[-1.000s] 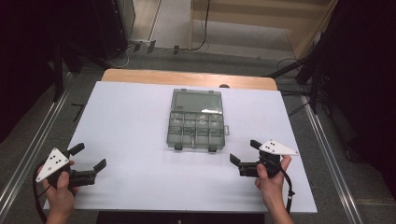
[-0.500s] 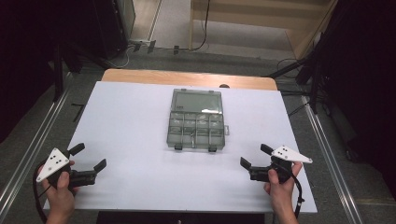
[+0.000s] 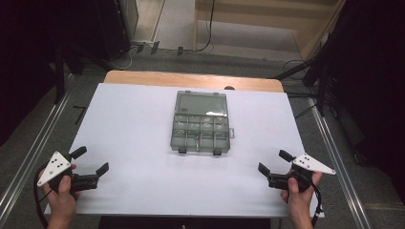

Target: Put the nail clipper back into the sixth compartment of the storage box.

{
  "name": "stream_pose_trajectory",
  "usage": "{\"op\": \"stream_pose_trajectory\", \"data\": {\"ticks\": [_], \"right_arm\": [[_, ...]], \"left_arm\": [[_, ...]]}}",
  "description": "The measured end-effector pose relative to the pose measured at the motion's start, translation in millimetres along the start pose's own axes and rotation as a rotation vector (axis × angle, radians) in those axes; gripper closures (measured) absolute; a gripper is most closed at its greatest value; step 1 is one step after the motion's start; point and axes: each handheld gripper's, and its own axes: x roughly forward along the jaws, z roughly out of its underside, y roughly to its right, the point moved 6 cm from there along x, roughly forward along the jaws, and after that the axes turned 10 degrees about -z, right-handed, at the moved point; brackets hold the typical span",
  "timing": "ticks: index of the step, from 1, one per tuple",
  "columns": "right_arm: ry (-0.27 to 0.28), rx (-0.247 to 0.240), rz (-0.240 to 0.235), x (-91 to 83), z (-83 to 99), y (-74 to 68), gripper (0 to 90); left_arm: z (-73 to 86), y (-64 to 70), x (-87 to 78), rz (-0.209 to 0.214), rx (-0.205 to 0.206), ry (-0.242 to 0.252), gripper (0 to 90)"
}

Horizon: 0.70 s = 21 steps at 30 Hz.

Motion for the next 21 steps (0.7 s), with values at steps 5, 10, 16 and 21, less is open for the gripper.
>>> {"op": "stream_pose_trajectory", "data": {"ticks": [5, 10, 16, 21], "right_arm": [[0.012, -0.008, 0.008, -8.0, 4.6, 6.7, 0.0], [0.029, -0.015, 0.025, -15.8, 7.7, 14.1, 0.0], [0.051, -0.017, 0.038, -26.8, 11.4, 23.3, 0.0], [0.059, -0.01, 0.063, -35.0, 14.4, 30.7, 0.0]], "left_arm": [[0.0, 0.0, -0.2, -0.001, 0.0, 0.0, 0.0], [0.0, -0.1, -0.3, 0.0, 0.001, -0.001, 0.0], [-0.2, -0.7, -0.7, 0.0, 0.001, 0.001, 0.0], [-0.3, -0.9, -0.7, 0.0, -0.001, 0.001, 0.0]]}}
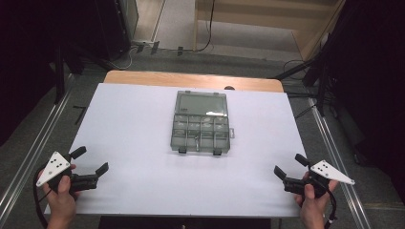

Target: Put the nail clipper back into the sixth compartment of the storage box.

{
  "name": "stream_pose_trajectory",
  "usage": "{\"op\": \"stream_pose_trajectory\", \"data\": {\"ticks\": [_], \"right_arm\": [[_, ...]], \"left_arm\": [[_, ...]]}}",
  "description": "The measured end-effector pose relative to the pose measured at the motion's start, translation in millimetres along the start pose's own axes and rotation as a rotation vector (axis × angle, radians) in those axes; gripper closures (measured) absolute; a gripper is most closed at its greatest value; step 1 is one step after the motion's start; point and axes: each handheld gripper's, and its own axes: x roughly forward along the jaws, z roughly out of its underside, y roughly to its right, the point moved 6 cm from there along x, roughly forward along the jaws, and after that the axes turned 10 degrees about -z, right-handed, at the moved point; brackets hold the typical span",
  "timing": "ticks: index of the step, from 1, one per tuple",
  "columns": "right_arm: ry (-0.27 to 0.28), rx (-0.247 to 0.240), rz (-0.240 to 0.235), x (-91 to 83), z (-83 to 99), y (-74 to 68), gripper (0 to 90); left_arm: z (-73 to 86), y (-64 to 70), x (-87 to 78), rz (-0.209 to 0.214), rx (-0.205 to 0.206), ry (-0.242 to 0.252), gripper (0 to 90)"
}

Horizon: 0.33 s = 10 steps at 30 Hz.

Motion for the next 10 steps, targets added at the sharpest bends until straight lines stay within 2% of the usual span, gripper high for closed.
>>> {"op": "stream_pose_trajectory", "data": {"ticks": [3, 10], "right_arm": [[0.018, 0.023, 0.004, -4.4, 2.2, 6.9, 0.0], [0.016, 0.029, -0.008, -4.7, 2.2, 4.9, 0.0]], "left_arm": [[-0.1, 0.1, 0.2, -0.001, 0.003, -0.001, 0.0], [-0.5, -0.4, 0.8, -0.002, 0.003, -0.002, 0.0]]}}
